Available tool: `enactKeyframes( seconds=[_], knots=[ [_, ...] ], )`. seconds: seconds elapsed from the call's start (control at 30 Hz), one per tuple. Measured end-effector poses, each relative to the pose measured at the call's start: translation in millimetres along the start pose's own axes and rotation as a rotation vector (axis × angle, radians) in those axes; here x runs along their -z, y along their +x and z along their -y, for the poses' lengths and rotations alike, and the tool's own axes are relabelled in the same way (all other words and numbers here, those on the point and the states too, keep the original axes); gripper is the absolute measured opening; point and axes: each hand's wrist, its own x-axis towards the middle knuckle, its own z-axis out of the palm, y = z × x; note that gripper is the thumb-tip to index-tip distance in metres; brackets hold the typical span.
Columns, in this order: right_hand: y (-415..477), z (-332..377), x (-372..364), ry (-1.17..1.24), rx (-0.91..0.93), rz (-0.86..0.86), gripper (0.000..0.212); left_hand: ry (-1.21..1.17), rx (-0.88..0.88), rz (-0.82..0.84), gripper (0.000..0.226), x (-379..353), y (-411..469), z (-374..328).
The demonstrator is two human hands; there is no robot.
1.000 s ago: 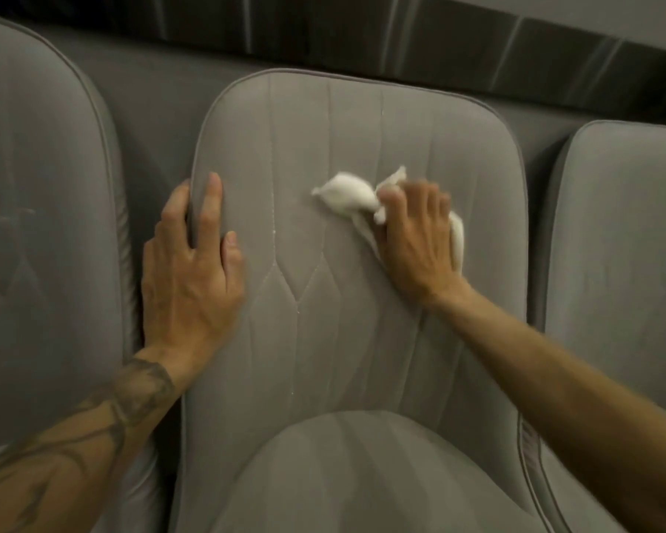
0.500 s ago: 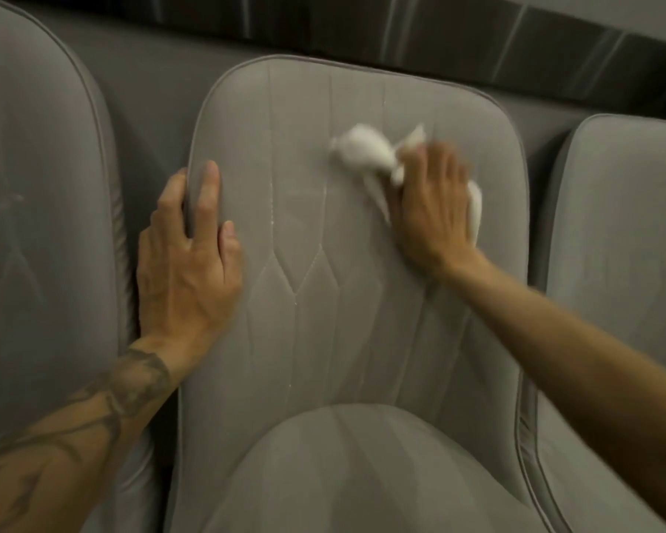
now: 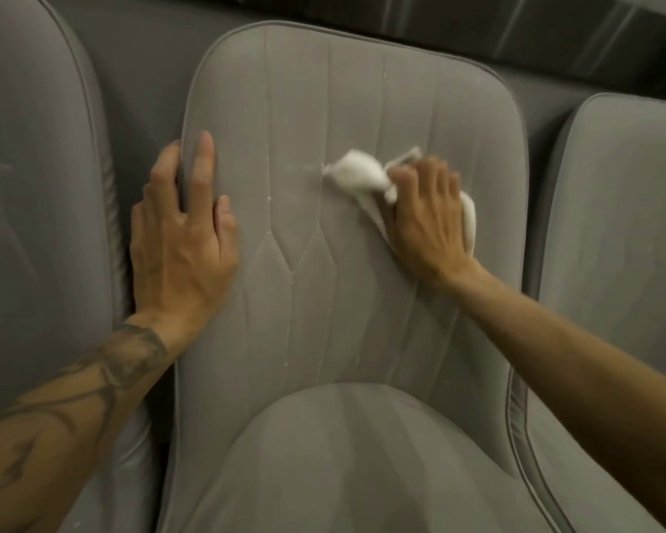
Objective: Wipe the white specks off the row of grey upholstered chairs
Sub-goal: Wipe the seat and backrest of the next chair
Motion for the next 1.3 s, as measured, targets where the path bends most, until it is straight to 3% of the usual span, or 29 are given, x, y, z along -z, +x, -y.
enactKeyframes(
  seconds=[0.07, 0.17, 0.3, 0.37, 0.43, 0.57, 0.63, 0.77, 0.87, 1.1, 1.23, 1.3],
  knots=[
    [19.9, -2.5, -7.6, -0.031, -0.139, -0.103, 0.019, 0.008, 0.001, -0.006, 0.058, -1.7, -0.4, 0.8],
    [-19.1, 24.1, -21.4, 0.020, -0.254, -0.114, 0.021, 0.010, 0.014, -0.007, 0.059, -3.2, -0.4, 1.5],
    [-122.5, 62.5, -16.1, 0.113, -0.010, 0.200, 0.029, 0.008, 0.015, -0.003, 0.060, -2.3, -0.4, 0.5],
    [-132.6, 58.4, -9.3, 0.112, 0.100, 0.273, 0.032, 0.009, 0.016, -0.005, 0.060, -1.4, -0.4, -0.4],
    [-98.2, 39.0, -12.1, 0.089, 0.098, 0.193, 0.032, 0.012, 0.020, -0.001, 0.060, -1.5, -1.0, -1.8],
    [-10.8, 8.7, -23.2, -0.023, -0.249, -0.149, 0.021, 0.019, 0.020, -0.003, 0.059, -2.5, -0.9, 0.3],
    [-24.7, 23.5, -28.9, -0.021, -0.312, -0.185, 0.022, 0.021, 0.025, -0.002, 0.060, -1.8, -1.2, -0.3],
    [-124.0, 66.7, -22.0, 0.102, -0.089, 0.118, 0.033, 0.022, 0.026, 0.007, 0.060, -0.4, -0.7, -1.8],
    [-156.7, 72.9, -8.8, 0.161, 0.082, 0.298, 0.024, 0.011, 0.025, 0.014, 0.060, 2.8, 0.0, -3.3],
    [-102.9, 72.6, -36.8, 0.128, -0.282, -0.030, 0.022, 0.010, 0.023, -0.004, 0.059, 1.4, -1.0, -3.0],
    [-163.6, 96.3, -32.8, 0.170, -0.152, 0.119, 0.038, 0.024, 0.023, 0.003, 0.059, 1.1, -0.4, -3.1],
    [-170.6, 93.0, -29.0, 0.196, -0.028, 0.185, 0.034, 0.020, 0.023, 0.006, 0.059, 2.3, 0.3, -3.6]
  ],
)
